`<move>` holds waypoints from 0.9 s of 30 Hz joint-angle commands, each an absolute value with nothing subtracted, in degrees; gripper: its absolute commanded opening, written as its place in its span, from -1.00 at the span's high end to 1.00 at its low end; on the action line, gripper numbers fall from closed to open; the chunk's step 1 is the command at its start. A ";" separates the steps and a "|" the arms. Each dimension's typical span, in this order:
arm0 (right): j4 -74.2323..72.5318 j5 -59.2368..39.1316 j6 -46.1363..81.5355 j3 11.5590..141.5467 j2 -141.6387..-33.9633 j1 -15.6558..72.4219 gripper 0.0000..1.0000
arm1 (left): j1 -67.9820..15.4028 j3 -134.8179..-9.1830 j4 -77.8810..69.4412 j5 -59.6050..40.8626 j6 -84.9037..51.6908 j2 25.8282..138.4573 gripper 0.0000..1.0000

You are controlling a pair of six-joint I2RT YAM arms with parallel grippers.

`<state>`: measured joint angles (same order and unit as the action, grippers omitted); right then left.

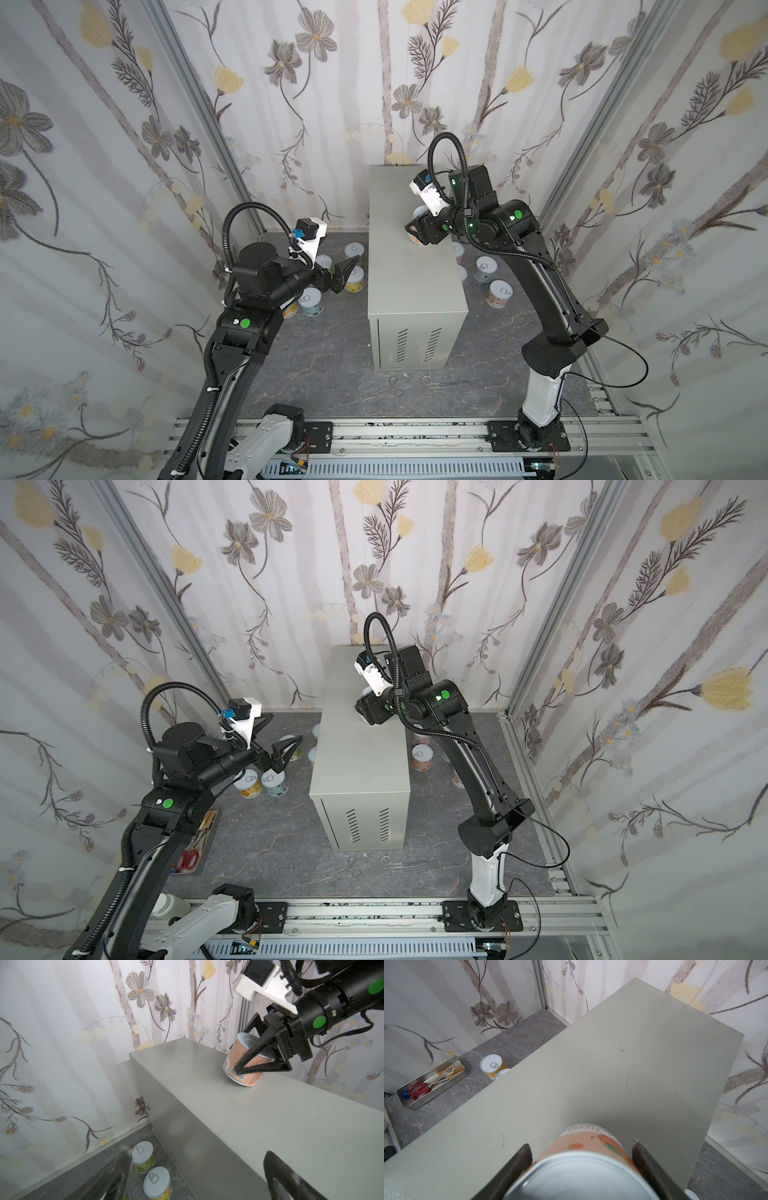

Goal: Place and organize the canned foods onto the counter
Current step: 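Carry the can with the right gripper to the cabinet top's far end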

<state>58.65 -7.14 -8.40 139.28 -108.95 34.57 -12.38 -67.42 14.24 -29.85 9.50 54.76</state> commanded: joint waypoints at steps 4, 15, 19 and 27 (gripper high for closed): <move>59.67 -8.24 -8.11 139.39 -110.23 33.82 -0.44 | -12.39 -67.68 13.01 -28.60 10.64 55.27 -1.00; 57.38 -8.79 -7.46 139.31 -111.34 32.22 -0.43 | -12.48 -67.06 12.39 -28.39 10.37 55.63 -1.00; 55.75 -7.53 -6.89 139.17 -111.92 32.07 -0.41 | -12.48 -67.15 12.30 -28.28 10.46 55.90 -1.00; 48.37 -5.37 -4.14 136.30 -111.90 31.91 -0.45 | -12.48 -65.90 10.70 -27.55 10.18 55.33 -1.00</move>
<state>49.21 -6.96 -5.21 137.78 -111.68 31.99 -12.43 -66.26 13.47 -27.79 10.07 55.55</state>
